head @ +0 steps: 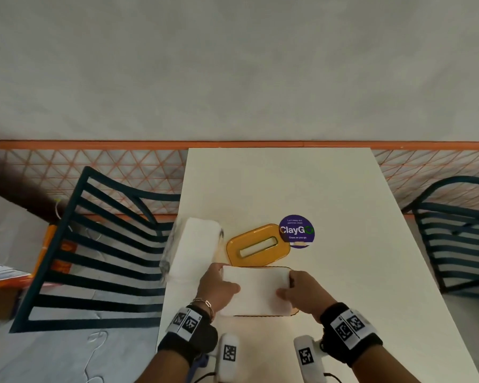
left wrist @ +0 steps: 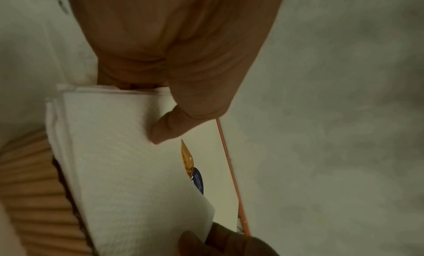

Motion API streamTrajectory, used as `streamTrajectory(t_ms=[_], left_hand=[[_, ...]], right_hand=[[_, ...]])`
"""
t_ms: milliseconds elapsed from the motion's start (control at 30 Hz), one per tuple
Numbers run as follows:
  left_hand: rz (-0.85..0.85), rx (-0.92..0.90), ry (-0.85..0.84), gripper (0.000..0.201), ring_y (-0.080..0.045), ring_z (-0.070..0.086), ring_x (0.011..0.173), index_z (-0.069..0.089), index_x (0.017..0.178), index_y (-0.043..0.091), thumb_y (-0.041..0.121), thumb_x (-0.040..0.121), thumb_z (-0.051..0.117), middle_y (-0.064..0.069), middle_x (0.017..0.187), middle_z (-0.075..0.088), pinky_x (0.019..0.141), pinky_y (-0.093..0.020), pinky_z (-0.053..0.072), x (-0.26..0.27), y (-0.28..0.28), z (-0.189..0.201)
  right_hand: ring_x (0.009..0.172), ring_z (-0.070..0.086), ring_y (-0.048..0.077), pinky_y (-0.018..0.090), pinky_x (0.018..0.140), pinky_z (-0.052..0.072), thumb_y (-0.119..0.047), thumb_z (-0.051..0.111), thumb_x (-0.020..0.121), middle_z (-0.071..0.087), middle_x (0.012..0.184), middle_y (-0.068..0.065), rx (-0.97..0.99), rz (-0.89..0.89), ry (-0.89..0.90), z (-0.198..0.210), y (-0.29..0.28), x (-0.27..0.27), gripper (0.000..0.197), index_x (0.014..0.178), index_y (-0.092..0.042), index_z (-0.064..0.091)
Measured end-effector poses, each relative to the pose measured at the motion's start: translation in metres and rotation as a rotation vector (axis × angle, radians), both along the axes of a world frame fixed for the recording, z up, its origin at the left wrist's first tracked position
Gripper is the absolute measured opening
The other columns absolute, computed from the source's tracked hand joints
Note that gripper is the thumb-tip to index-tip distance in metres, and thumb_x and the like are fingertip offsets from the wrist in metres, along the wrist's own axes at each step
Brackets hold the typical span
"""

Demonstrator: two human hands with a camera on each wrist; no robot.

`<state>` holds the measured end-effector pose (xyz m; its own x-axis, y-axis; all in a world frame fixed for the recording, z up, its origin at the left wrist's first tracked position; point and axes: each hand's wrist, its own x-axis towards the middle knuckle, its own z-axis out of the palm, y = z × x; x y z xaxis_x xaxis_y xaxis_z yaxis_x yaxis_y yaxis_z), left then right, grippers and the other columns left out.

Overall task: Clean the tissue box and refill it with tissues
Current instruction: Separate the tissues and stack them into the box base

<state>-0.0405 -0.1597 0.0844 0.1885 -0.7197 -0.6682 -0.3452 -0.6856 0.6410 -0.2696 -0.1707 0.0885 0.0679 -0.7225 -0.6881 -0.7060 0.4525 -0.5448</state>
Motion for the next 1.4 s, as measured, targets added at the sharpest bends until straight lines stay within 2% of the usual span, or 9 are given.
streamTrajectory(t_ms=[133,300,567,833,967,1100,1233,1300,1400], left_hand=[[-0.114,-0.028,-0.147,0.063,-0.025,0.061,0.118,0.046,0.142,0.014,0.006,0.085,0.071,-0.008,0.135,0.060,0.086,-0.026,0.052,-0.013,-0.001,0.002],[-0.207,-0.058,-0.249,0.062,-0.030,0.060,0.121,0.037,0.143,0.013,-0.004,0.088,0.060,-0.015,0.138,0.057,0.090,-0.028,0.052,-0.031,0.003,0.004],[-0.310,-0.147,-0.432,0.071,-0.027,0.066,0.116,0.027,0.144,0.017,-0.007,0.088,0.064,-0.010,0.133,0.062,0.099,-0.034,0.055,-0.050,0.011,-0.001],[-0.522,-0.270,-0.641,0.049,-0.019,0.066,0.104,0.045,0.134,0.024,0.014,0.092,0.069,-0.001,0.129,0.054,0.082,-0.027,0.055,-0.044,0.011,0.005],[-0.681,-0.252,-0.501,0.032,-0.016,0.056,0.124,0.062,0.127,0.029,0.030,0.095,0.065,0.006,0.134,0.060,0.102,-0.030,0.049,-0.043,0.008,-0.005],[-0.945,-0.012,-0.443,0.051,-0.021,0.048,0.139,0.060,0.140,0.022,0.050,0.097,0.058,0.000,0.148,0.057,0.121,-0.040,0.032,-0.042,0.004,-0.011],[-0.588,-0.248,-0.348,0.025,-0.011,0.067,0.108,0.073,0.116,0.029,0.040,0.095,0.064,0.010,0.118,0.073,0.099,-0.033,0.056,-0.026,-0.007,0.005],[-0.367,-0.358,-0.449,0.013,-0.008,0.069,0.095,0.072,0.104,0.031,0.033,0.095,0.064,0.014,0.102,0.073,0.088,-0.030,0.060,-0.003,-0.021,0.012],[-0.129,-0.298,-0.668,0.036,-0.019,0.062,0.116,0.064,0.124,0.027,0.037,0.090,0.070,0.004,0.124,0.065,0.098,-0.045,0.056,0.042,-0.044,0.011]], right_hand=[[0.089,0.054,0.019,0.021,0.072,0.042,-0.024,0.060,0.092,0.056,0.098,0.000,-0.103,0.131,0.251,-0.003,0.003,0.003,0.014,0.083,-0.019,0.051],[0.097,0.063,0.023,0.026,0.081,0.051,-0.017,0.055,0.092,0.068,0.116,0.009,-0.124,0.134,0.333,-0.004,0.003,0.009,0.026,0.113,-0.006,0.064],[0.111,0.067,0.026,0.030,0.094,0.053,-0.011,0.054,0.096,0.066,0.124,0.011,-0.175,0.253,0.485,0.001,0.002,0.028,0.028,0.123,-0.007,0.062],[0.106,0.068,0.023,0.028,0.088,0.054,-0.016,0.062,0.093,0.066,0.119,0.008,-0.312,0.273,0.519,0.000,0.006,0.021,0.028,0.120,-0.011,0.062],[0.099,0.069,0.019,0.027,0.084,0.055,-0.016,0.066,0.090,0.070,0.113,0.002,-0.433,0.222,0.502,-0.001,0.009,0.009,0.031,0.121,-0.019,0.063],[0.092,0.067,0.023,0.027,0.075,0.053,-0.004,0.066,0.086,0.068,0.105,0.006,-0.463,0.086,0.490,-0.003,0.008,0.002,0.027,0.112,-0.013,0.064],[0.095,0.071,0.024,0.030,0.080,0.055,-0.015,0.069,0.090,0.075,0.106,0.005,-0.358,-0.036,0.405,-0.007,0.003,-0.007,0.022,0.112,-0.013,0.070],[0.090,0.072,0.023,0.031,0.081,0.058,-0.015,0.074,0.086,0.077,0.101,0.005,-0.319,-0.088,0.348,-0.008,-0.001,-0.010,0.021,0.107,-0.014,0.073],[0.072,0.072,0.018,0.034,0.076,0.062,-0.014,0.080,0.079,0.076,0.084,0.002,-0.250,-0.153,0.266,-0.007,-0.007,-0.015,0.017,0.094,-0.017,0.074]])
